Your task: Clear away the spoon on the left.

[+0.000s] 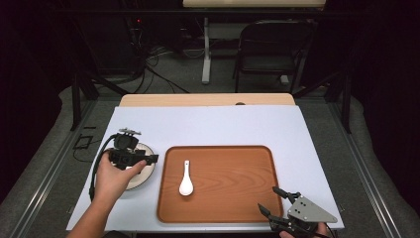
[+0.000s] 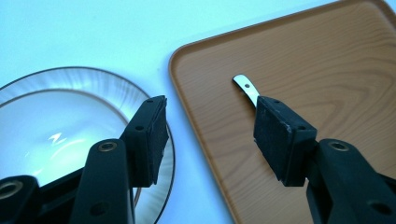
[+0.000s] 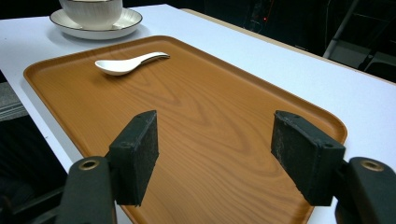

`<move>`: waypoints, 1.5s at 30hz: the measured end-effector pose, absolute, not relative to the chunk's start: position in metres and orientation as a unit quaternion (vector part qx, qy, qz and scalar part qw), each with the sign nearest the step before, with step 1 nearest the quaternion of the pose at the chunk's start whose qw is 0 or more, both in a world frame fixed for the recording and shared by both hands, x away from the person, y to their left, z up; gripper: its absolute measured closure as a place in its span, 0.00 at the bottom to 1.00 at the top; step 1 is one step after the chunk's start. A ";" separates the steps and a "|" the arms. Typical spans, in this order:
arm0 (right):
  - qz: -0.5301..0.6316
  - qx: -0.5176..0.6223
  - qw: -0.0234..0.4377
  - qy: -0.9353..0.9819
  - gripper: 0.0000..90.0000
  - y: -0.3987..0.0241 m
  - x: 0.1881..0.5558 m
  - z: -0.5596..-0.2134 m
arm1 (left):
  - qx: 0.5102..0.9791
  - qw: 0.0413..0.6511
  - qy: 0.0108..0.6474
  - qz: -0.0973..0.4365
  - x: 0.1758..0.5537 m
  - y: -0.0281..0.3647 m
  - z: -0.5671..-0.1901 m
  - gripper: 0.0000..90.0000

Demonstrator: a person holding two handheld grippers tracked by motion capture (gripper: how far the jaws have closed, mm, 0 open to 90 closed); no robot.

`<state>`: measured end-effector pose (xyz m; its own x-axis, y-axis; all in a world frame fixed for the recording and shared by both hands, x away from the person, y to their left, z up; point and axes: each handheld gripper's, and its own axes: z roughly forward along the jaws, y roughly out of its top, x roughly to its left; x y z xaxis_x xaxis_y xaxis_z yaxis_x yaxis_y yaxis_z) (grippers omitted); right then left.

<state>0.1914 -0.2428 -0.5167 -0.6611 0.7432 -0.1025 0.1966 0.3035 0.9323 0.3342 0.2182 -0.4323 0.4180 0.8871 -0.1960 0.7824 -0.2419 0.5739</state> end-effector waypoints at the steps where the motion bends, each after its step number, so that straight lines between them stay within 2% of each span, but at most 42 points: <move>1: 0.503 0.309 0.272 0.760 0.35 -0.243 0.191 -0.517 | 0.782 0.311 0.534 0.086 0.331 0.222 -0.432 0.49; 8: 0.502 0.310 0.271 0.761 0.35 -0.242 0.192 -0.517 | 0.763 0.333 0.547 0.089 0.309 0.245 -0.444 0.48; 15: 0.502 0.311 0.269 0.761 0.35 -0.241 0.192 -0.518 | 0.762 0.340 0.544 0.093 0.291 0.252 -0.462 0.50; 28: 0.499 0.310 0.268 0.763 0.35 -0.241 0.193 -0.519 | 0.767 0.359 0.522 0.101 0.276 0.240 -0.485 0.51; 36: 0.497 0.311 0.266 0.765 0.35 -0.240 0.194 -0.520 | 0.774 0.353 0.515 0.107 0.274 0.236 -0.493 0.50; 45: 0.493 0.314 0.266 0.766 0.35 -0.239 0.194 -0.520 | 0.784 0.342 0.511 0.089 0.274 0.220 -0.499 0.48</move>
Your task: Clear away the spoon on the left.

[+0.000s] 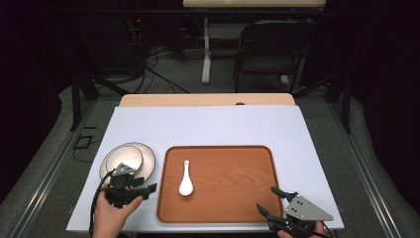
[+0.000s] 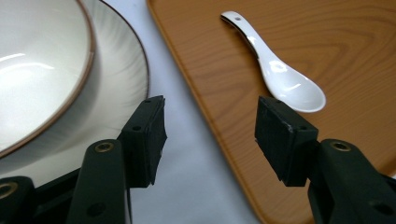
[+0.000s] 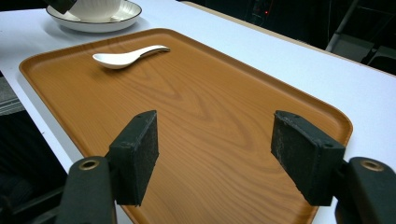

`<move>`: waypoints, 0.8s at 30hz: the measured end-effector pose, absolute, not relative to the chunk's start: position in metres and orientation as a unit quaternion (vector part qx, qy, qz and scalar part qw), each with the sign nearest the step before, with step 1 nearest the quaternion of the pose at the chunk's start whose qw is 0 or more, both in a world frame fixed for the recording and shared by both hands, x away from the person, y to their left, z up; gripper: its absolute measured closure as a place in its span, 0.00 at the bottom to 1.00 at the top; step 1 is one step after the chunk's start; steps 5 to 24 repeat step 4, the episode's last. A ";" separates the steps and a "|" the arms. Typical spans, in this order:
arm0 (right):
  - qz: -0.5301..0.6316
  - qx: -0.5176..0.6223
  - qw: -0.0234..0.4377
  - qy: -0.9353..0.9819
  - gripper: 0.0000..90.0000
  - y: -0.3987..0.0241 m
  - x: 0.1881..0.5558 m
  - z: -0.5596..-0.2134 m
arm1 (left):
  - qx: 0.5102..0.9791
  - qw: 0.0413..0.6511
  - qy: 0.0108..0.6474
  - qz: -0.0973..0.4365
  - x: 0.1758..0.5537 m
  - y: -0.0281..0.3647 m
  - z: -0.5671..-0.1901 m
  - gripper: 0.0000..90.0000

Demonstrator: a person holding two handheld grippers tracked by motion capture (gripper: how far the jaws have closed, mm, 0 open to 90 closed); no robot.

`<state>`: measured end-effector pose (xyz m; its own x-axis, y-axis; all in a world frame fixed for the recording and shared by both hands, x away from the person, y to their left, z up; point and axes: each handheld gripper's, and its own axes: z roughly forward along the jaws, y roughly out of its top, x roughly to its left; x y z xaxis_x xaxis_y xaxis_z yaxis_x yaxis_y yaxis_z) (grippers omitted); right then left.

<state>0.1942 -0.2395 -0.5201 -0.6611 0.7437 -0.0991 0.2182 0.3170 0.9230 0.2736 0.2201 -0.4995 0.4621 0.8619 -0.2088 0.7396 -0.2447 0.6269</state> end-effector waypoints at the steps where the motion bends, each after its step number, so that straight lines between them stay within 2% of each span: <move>1: 0.494 0.314 0.267 0.766 0.35 -0.240 0.194 -0.520 | 0.787 0.340 0.508 0.086 0.275 0.217 -0.499 0.48; 4: 0.494 0.313 0.267 0.766 0.35 -0.240 0.194 -0.520 | 0.794 0.339 0.501 0.058 0.289 0.201 -0.492 0.52; 24: 0.494 0.313 0.267 0.766 0.35 -0.240 0.194 -0.520 | 0.794 0.339 0.501 0.058 0.289 0.201 -0.492 0.52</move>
